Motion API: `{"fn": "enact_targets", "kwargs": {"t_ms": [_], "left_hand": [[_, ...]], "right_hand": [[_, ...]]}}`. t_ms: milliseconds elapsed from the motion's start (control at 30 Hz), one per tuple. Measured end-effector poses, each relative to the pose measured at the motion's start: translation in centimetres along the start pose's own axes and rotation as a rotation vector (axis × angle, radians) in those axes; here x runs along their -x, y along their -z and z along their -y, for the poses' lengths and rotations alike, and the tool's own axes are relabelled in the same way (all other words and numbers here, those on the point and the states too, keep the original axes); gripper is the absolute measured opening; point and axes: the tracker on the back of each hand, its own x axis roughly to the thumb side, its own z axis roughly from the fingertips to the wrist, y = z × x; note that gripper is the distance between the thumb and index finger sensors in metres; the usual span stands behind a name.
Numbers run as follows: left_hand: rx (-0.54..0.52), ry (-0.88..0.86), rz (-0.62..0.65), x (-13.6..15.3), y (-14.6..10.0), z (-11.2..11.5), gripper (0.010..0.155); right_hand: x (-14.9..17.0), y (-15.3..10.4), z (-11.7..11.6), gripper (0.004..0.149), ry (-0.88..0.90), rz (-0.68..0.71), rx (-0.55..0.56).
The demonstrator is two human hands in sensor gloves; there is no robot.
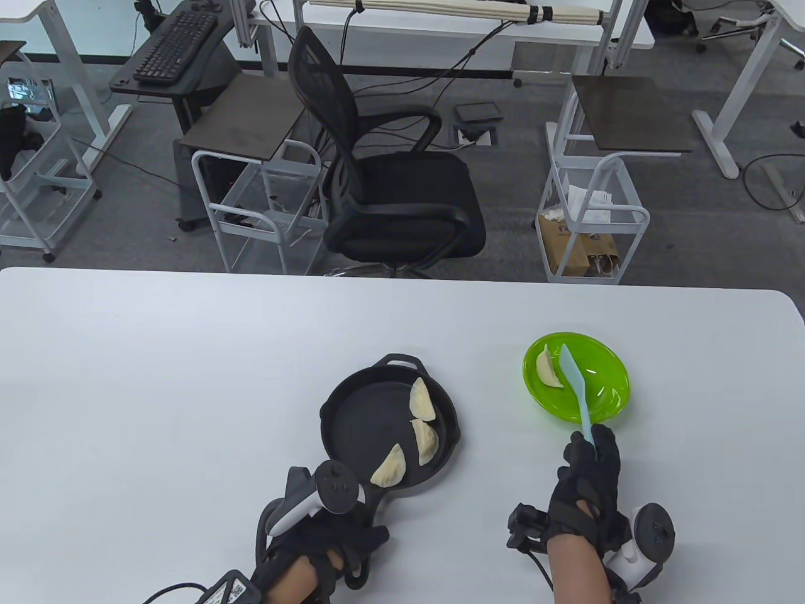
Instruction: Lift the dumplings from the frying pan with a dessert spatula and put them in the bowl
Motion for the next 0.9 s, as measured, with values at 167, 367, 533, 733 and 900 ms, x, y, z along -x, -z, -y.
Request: {"fn": "enact_targets", "kwargs": {"t_ms": [167, 367, 533, 733, 900], "left_hand": [[0.0, 0.0, 0.0, 0.0, 0.0, 0.0, 0.071], [0.0, 0.0, 0.0, 0.0, 0.0, 0.0, 0.071], [0.0, 0.0, 0.0, 0.0, 0.0, 0.0, 0.071], [0.0, 0.0, 0.0, 0.0, 0.0, 0.0, 0.071], [0.0, 0.0, 0.0, 0.0, 0.0, 0.0, 0.071]], "right_hand": [[-0.4, -0.5, -0.6, 0.052, -0.015, 0.039, -0.04], [-0.8, -1.0, -1.1, 0.051, -0.018, 0.077, -0.072], [-1.2, -1.4, -1.6, 0.051, -0.031, 0.123, -0.11], [-1.2, -1.7, -2.3, 0.048, -0.026, 0.119, -0.176], [-1.4, -2.1, -3.0, 0.046, -0.038, 0.135, -0.249]]}}
